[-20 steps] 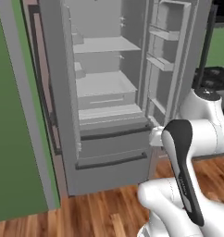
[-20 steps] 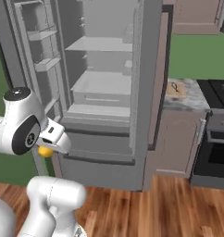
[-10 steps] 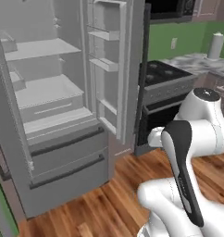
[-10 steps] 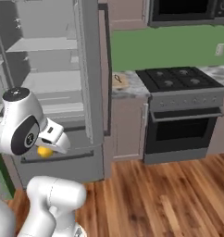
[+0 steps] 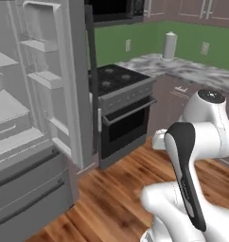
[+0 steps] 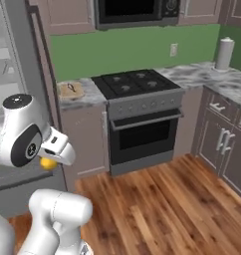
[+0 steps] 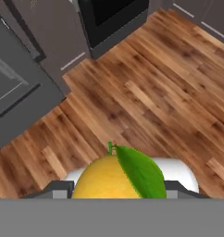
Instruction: Retrieve a lemon from the fridge and place it on the cutting board with the fish.
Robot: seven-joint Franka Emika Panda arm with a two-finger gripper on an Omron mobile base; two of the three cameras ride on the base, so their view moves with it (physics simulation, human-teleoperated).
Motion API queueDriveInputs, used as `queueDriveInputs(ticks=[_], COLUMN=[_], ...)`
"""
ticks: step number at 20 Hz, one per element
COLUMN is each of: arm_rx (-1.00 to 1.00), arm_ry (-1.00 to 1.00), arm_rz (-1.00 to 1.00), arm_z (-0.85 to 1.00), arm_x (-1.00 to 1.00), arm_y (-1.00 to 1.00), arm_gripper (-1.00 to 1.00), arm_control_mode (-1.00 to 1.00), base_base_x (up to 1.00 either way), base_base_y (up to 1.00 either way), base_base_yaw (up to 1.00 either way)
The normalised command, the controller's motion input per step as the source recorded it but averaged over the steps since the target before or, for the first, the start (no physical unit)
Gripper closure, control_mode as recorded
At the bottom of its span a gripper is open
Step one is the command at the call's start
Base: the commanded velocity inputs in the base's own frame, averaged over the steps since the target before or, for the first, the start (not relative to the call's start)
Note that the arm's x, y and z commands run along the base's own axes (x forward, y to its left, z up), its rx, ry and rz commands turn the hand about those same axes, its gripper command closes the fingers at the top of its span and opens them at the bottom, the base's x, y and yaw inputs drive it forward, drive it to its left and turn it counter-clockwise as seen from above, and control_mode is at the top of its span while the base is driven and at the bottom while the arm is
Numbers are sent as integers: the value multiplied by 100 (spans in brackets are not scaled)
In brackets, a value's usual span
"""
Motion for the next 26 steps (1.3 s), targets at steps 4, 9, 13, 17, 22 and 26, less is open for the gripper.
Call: queueDriveInputs(ticks=[4, 9, 13, 17, 22, 26], arm_rx=[0, 0, 0, 0, 0, 0], arm_ry=[0, 0, 0, 0, 0, 0], arm_rz=[0, 0, 0, 0, 0, 0], arm_z=[0, 0, 0, 0, 0, 0], arm_x=[0, 0, 0, 0, 0, 0], arm_y=[0, 0, 0, 0, 0, 0], arm_gripper=[100, 100, 100, 100, 100, 100], arm_control_mode=[100, 100, 100, 100, 100, 100], base_base_x=[92, 100, 90, 72, 68, 78], base_base_y=[-51, -65, -46, -30, -32, -47], base_base_yaw=[-4, 4, 21, 46, 62, 72])
